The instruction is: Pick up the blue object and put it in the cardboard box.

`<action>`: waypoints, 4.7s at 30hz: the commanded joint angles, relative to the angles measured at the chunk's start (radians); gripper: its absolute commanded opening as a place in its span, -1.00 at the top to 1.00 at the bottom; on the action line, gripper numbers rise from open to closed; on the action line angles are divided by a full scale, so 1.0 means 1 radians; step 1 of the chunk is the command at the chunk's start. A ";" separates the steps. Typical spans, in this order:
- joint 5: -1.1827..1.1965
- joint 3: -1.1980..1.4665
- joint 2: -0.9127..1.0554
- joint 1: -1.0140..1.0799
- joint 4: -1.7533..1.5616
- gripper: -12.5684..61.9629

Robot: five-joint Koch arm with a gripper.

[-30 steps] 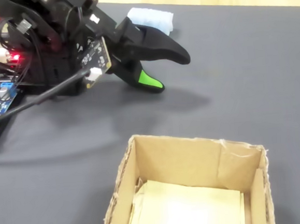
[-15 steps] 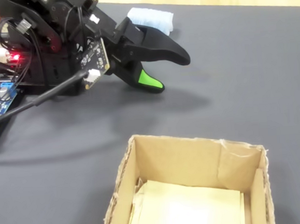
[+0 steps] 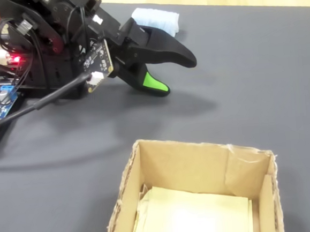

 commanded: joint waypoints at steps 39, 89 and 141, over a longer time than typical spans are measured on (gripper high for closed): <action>0.138 -0.328 0.061 -0.147 0.706 -0.22; 0.681 -1.097 -0.609 -1.034 0.994 -0.24; 0.170 -0.965 -0.443 -0.511 0.278 0.46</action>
